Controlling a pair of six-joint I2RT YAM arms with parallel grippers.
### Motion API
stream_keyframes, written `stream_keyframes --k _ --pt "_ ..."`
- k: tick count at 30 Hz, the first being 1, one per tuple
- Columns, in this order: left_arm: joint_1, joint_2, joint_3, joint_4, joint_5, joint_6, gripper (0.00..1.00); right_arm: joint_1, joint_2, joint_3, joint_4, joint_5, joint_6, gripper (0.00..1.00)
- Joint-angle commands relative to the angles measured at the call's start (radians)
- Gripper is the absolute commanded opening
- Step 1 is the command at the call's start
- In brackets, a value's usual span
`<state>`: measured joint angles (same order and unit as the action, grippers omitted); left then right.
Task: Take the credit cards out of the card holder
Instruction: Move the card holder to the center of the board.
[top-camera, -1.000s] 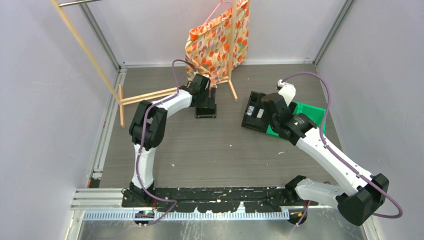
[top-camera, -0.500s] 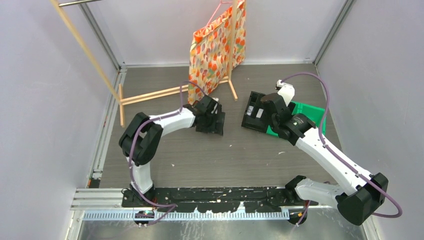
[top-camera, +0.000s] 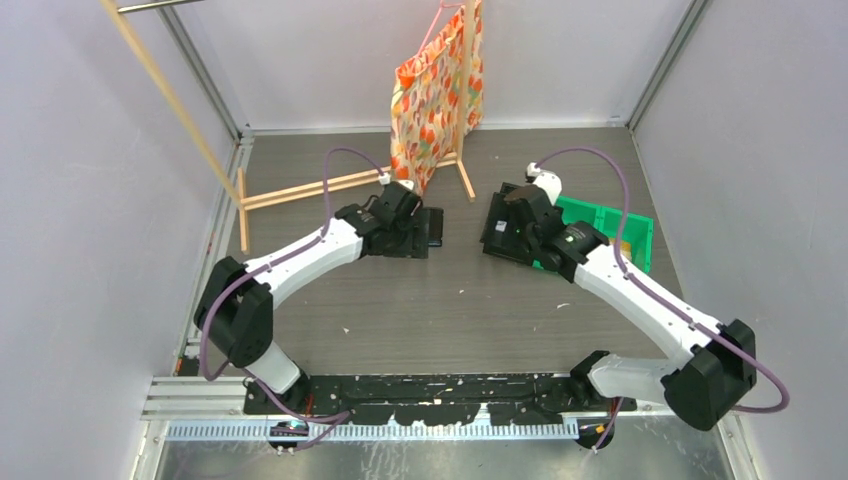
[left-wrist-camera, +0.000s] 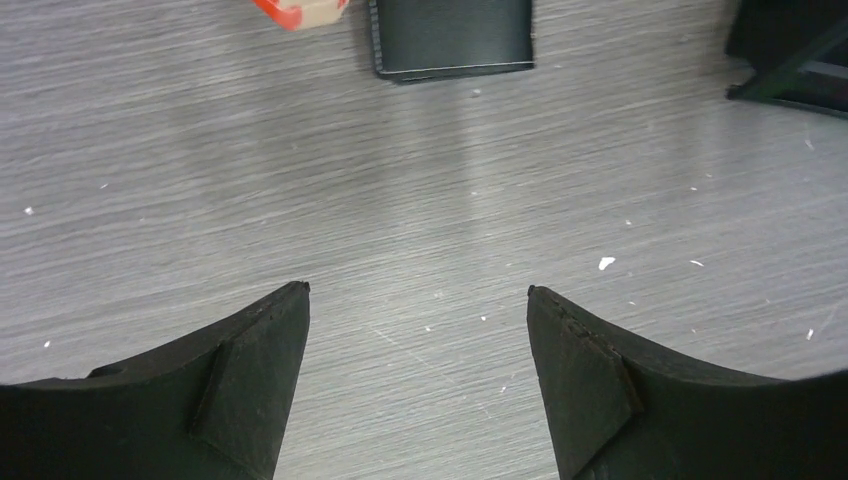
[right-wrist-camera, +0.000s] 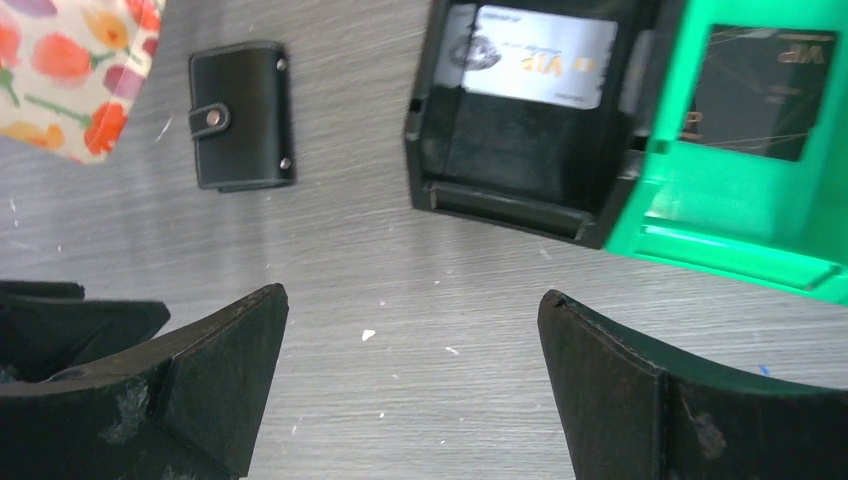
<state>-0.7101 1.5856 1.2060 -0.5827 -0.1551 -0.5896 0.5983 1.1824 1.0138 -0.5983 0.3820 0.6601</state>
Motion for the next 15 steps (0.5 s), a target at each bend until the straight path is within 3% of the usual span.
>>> stream_keyframes --k 1,7,9,15 --pt "0.072 -0.074 -0.012 -0.061 -0.020 -0.038 0.81 0.061 0.107 0.104 0.044 -0.097 -0.039 1.00" --pt "0.209 -0.260 -0.110 -0.089 0.039 -0.056 0.80 0.111 0.358 0.288 0.072 -0.126 -0.082 0.99" --pt "0.257 -0.312 -0.132 -0.106 0.075 -0.064 0.81 0.108 0.455 0.356 0.071 -0.137 -0.089 0.94" --pt "0.319 -0.443 -0.189 -0.150 0.087 -0.063 0.81 0.044 0.709 0.532 0.057 -0.245 -0.088 0.66"
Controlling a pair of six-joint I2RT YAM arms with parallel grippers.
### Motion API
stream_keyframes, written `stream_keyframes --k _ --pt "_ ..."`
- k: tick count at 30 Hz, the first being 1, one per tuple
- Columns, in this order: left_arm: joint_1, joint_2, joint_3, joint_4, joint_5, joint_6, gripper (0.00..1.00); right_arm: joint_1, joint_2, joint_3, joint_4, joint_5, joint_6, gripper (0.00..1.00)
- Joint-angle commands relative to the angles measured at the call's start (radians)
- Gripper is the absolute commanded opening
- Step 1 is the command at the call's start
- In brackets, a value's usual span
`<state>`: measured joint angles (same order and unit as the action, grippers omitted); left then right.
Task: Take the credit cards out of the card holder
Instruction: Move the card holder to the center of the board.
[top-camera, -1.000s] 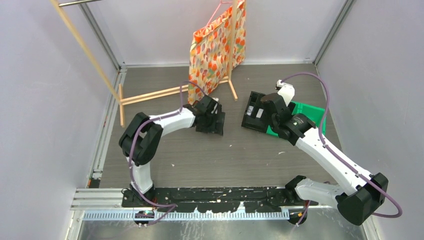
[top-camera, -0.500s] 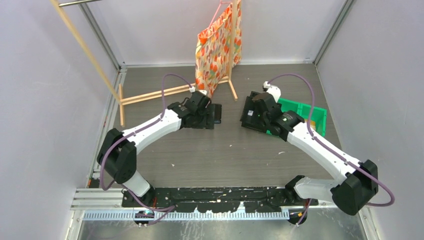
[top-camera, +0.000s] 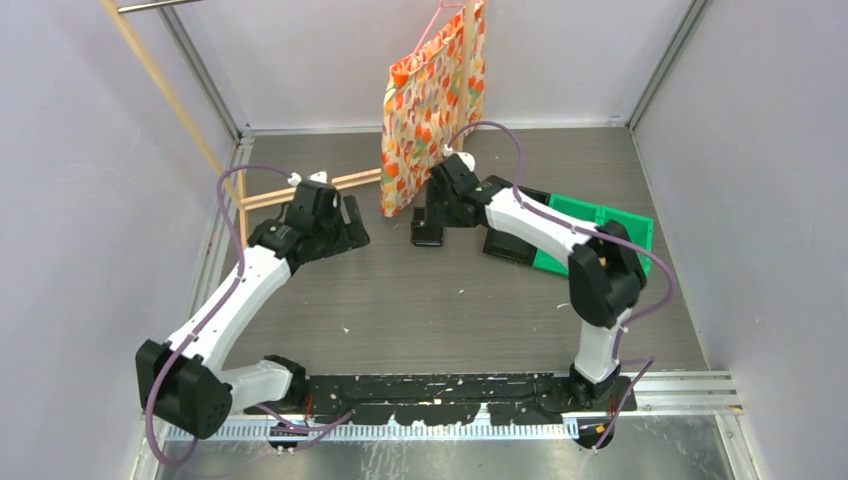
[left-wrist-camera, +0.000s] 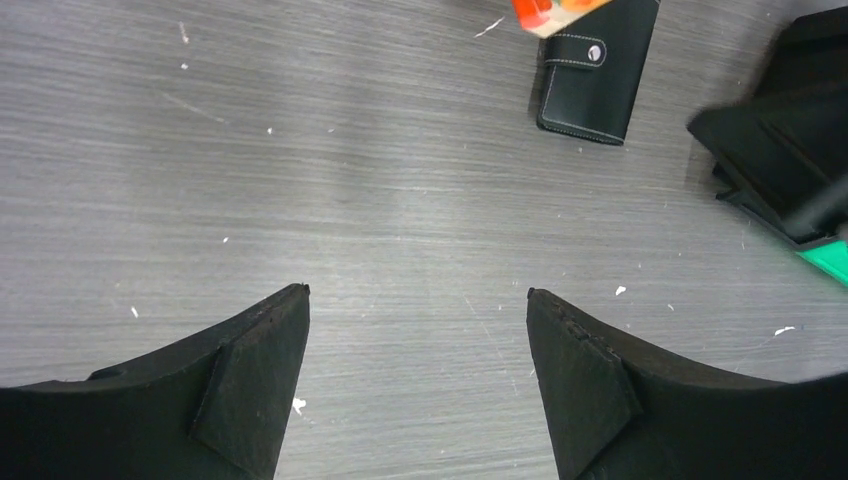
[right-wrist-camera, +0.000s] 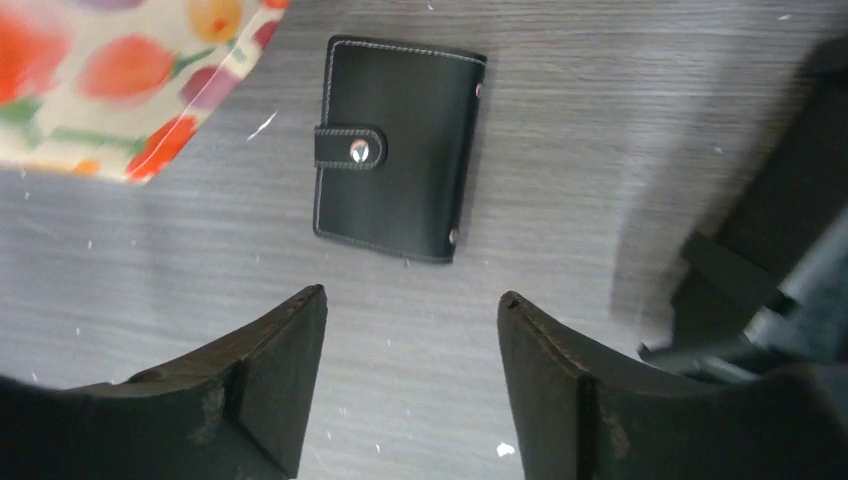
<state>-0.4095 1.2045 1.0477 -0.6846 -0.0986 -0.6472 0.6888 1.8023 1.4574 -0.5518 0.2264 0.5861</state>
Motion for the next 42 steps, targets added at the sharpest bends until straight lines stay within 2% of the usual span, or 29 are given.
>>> stream_keyframes --k 1,5,10,15,18,22,28,31,36,39,42 --pt "0.021 -0.073 -0.035 -0.056 0.026 -0.004 0.81 -0.058 0.111 0.092 0.032 -0.126 -0.015 0.62" --pt "0.022 -0.117 -0.049 -0.085 -0.034 -0.002 0.81 -0.093 0.198 0.124 0.058 -0.187 -0.004 0.61" --pt "0.024 -0.149 -0.068 -0.063 -0.029 -0.007 0.81 -0.119 0.273 0.142 0.072 -0.272 0.030 0.63" --pt "0.024 -0.125 -0.064 -0.072 -0.042 -0.023 0.82 -0.126 0.279 0.072 0.195 -0.340 0.072 0.66" --pt "0.024 -0.121 -0.065 -0.067 -0.032 -0.025 0.82 -0.127 0.300 0.071 0.216 -0.367 0.082 0.63" --pt "0.024 -0.127 -0.067 -0.067 -0.036 -0.024 0.82 -0.128 0.319 0.058 0.247 -0.397 0.099 0.52" --pt "0.024 -0.124 -0.075 -0.049 -0.007 -0.032 0.82 -0.130 0.280 0.013 0.284 -0.404 0.124 0.12" --pt "0.024 -0.118 -0.075 -0.052 -0.003 -0.026 0.82 -0.130 0.240 -0.020 0.288 -0.410 0.123 0.01" --pt "0.024 -0.109 -0.086 -0.039 0.081 -0.013 0.82 -0.130 0.133 -0.135 0.313 -0.443 0.135 0.01" --pt "0.013 -0.113 -0.114 -0.014 0.166 -0.027 0.81 -0.127 0.043 -0.260 0.334 -0.490 0.150 0.01" --pt "-0.030 -0.101 -0.139 -0.025 0.166 -0.058 0.80 -0.114 -0.057 -0.377 0.330 -0.507 0.156 0.01"
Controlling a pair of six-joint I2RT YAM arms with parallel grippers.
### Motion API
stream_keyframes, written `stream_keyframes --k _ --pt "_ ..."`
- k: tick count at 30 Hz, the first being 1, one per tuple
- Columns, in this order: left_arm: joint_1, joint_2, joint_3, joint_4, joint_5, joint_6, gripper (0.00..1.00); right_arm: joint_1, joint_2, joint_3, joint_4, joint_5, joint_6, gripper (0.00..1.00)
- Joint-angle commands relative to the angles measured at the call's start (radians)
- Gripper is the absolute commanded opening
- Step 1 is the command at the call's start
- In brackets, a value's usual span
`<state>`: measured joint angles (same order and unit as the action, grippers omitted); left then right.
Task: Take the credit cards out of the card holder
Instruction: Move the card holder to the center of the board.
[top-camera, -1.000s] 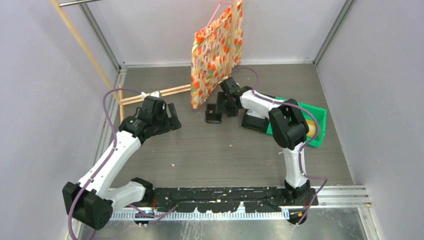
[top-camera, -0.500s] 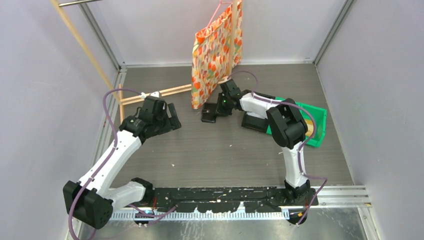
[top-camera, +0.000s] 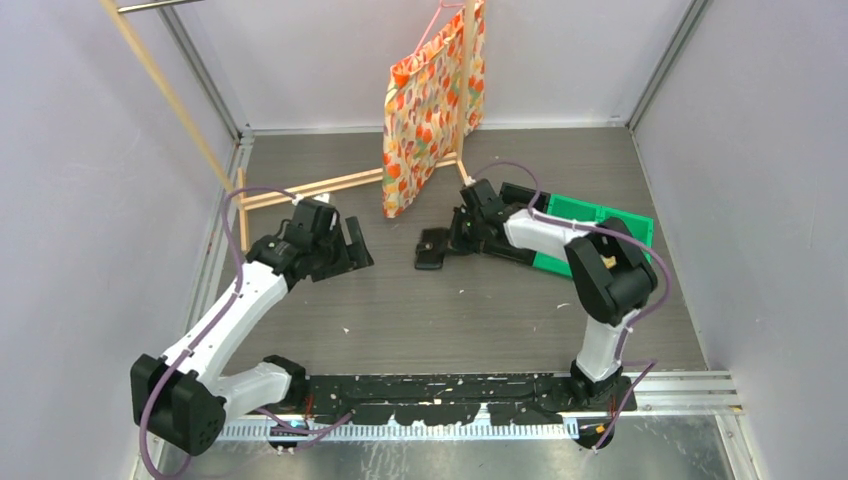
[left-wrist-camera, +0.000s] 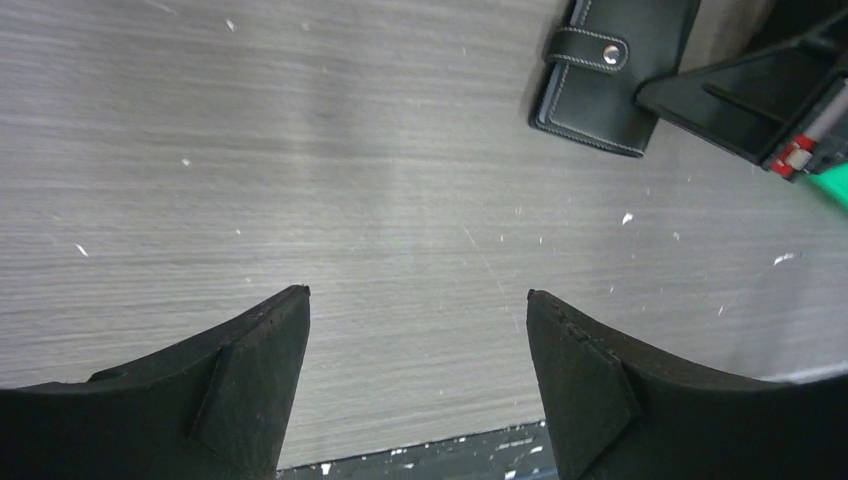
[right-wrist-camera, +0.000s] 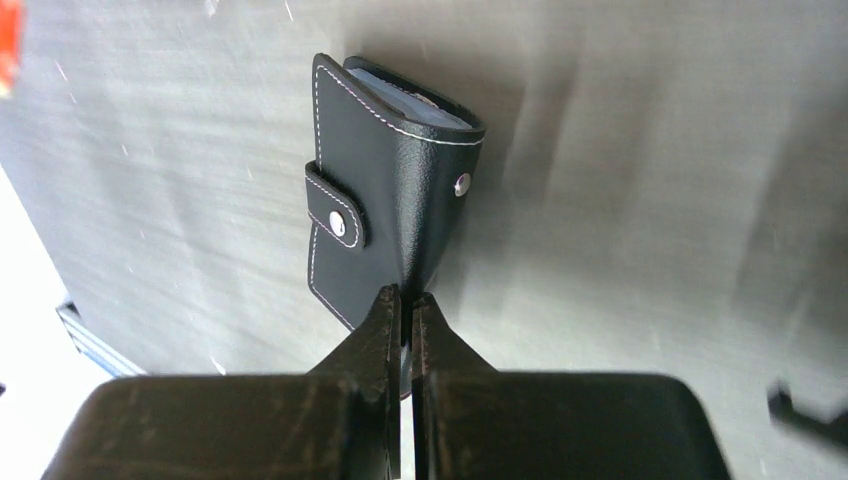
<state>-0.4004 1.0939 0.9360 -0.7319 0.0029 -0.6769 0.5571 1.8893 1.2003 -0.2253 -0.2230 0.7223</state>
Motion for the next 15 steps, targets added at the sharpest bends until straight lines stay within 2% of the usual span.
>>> stream_keyframes --k 1,5,8,11,15 --pt "-0.060 0.018 -0.031 0.013 0.060 -0.037 0.80 0.026 -0.177 -0.158 0.003 -0.064 0.026 0.01" --pt "-0.190 0.058 -0.059 0.035 0.016 -0.089 0.79 0.077 -0.283 -0.259 -0.007 -0.068 0.040 0.01" --pt "-0.300 0.136 -0.046 0.032 -0.129 -0.143 0.77 0.132 -0.315 -0.291 -0.026 -0.020 0.049 0.01" --pt "-0.359 0.229 -0.001 0.030 -0.203 -0.163 0.69 0.167 -0.306 -0.304 -0.018 -0.001 0.068 0.01" --pt "-0.442 0.300 0.052 0.119 -0.247 -0.134 0.52 0.189 -0.278 -0.299 -0.009 -0.009 0.080 0.01"
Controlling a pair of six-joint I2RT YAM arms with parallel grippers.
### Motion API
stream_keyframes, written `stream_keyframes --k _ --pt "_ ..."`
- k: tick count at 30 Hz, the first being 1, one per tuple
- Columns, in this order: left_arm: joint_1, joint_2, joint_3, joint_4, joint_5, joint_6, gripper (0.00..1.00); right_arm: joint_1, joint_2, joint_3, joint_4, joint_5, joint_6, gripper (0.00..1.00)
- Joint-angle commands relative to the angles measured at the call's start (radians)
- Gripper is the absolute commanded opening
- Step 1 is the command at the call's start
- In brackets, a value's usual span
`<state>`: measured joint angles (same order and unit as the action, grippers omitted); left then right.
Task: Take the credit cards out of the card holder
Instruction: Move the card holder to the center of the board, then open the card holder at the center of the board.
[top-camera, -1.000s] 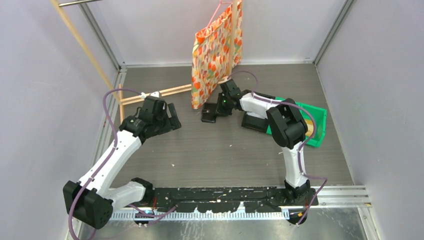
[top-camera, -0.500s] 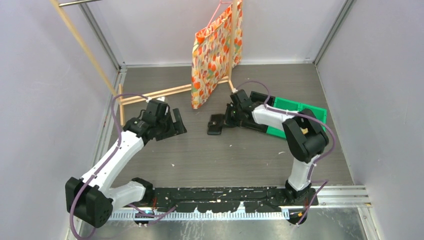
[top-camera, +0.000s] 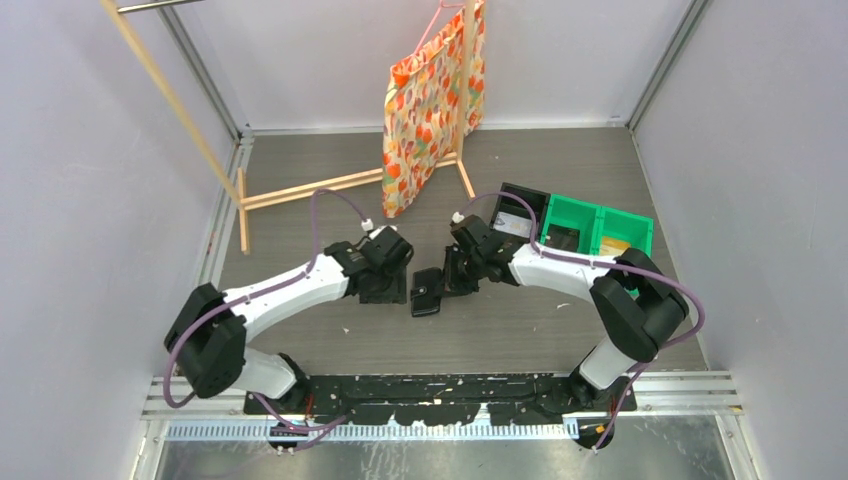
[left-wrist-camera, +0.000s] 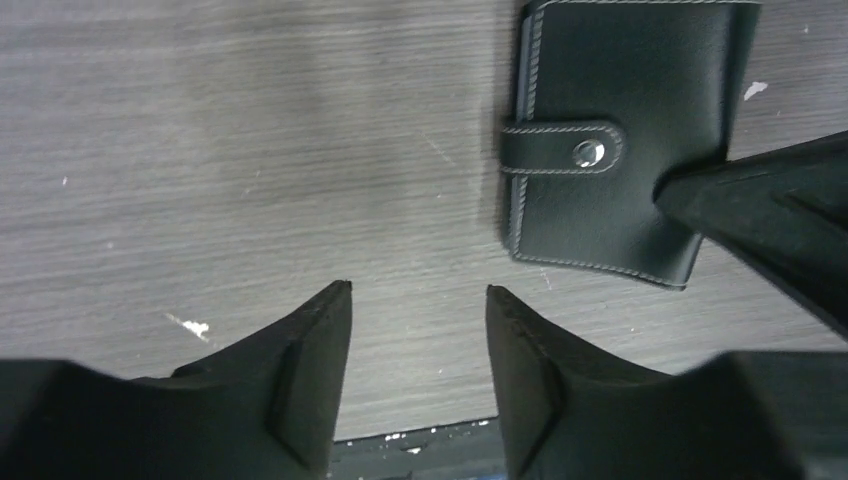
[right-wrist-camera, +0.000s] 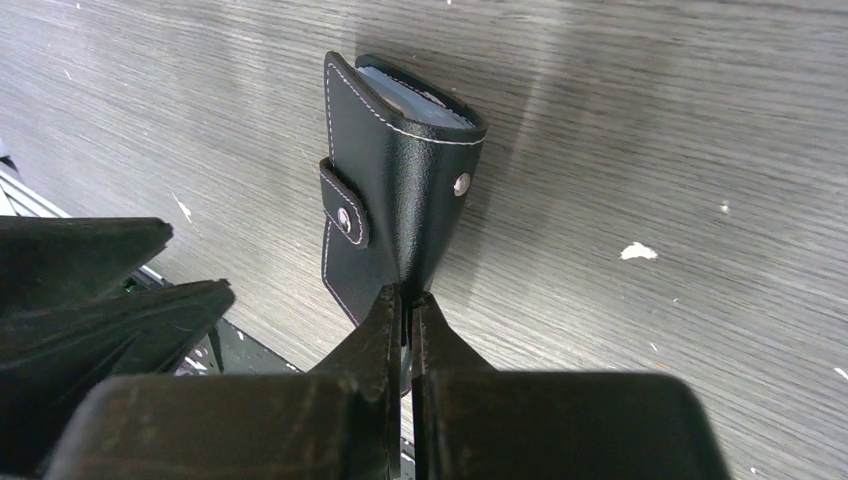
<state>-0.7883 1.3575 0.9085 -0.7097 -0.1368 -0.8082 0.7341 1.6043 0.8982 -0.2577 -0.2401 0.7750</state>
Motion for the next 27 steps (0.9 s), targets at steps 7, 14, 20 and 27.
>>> stream_keyframes --k 7,14,20,27 --pt "-0.061 0.156 0.178 0.121 -0.052 -0.038 0.49 0.015 0.018 0.013 0.012 0.033 0.023 0.01" --pt "-0.077 0.237 0.185 0.183 -0.052 -0.051 0.48 0.016 0.033 0.014 0.020 0.030 0.033 0.01" --pt "-0.105 0.324 0.218 0.199 -0.057 -0.045 0.50 0.016 0.037 0.011 0.022 0.027 0.031 0.01" --pt "-0.131 0.390 0.241 0.174 -0.111 -0.058 0.46 0.015 0.021 0.015 0.009 0.037 0.024 0.01"
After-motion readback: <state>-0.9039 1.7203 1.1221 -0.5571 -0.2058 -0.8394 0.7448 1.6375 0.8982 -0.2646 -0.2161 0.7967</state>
